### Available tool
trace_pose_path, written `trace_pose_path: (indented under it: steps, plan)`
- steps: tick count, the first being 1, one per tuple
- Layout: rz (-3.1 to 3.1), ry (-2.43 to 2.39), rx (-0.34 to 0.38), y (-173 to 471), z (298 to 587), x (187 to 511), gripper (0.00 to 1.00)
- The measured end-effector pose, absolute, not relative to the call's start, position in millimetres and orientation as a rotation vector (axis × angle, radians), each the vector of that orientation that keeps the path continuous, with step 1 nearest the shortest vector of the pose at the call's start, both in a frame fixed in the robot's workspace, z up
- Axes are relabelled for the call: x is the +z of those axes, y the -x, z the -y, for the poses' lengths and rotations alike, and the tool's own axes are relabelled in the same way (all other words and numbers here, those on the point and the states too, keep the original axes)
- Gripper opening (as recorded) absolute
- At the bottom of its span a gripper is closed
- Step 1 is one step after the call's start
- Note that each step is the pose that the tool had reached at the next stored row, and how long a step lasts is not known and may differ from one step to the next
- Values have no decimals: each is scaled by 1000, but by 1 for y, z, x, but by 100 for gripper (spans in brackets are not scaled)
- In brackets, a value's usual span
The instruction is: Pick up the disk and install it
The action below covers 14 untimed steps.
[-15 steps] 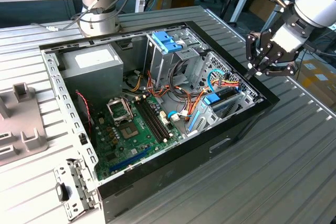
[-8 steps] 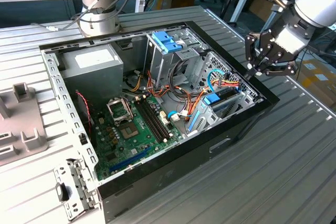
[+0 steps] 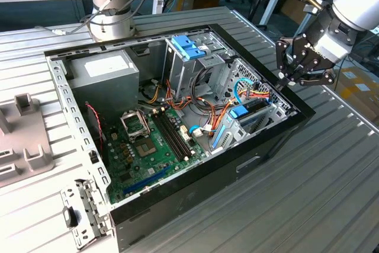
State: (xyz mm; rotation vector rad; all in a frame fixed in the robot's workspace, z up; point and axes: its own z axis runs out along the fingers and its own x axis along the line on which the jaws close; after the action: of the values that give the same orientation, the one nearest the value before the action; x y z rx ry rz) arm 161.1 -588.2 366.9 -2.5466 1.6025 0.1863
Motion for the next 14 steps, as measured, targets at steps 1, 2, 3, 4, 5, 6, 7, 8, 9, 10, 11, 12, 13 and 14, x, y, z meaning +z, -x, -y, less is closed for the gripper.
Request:
trace_pose_path:
  steps: [1,2,3,4,5,6,7,8,9,10,11,12,13,14]
  plan:
    - [-1594,2552,187,-161,588,367,11]
    - [-1581,2561,188,-161,588,367,11]
    - [-1571,2568,189,-161,588,367,11]
    - [-1556,2578,190,-161,588,367,11]
    - [-1546,2584,191,-161,588,367,11]
    - [-1537,2590,191,-161,588,367,11]
    - [-1525,2598,192,-161,588,367,11]
    - [-1517,2603,193,-161,588,367,11]
    - [-1506,2610,194,-161,588,367,11]
    - [-1497,2615,194,-161,588,367,11]
    - [-1483,2624,195,-161,588,367,11]
    - [-1473,2630,196,-161,588,367,11]
    - [-1465,2635,197,-161,588,367,11]
    - [-1455,2641,198,-161,588,367,11]
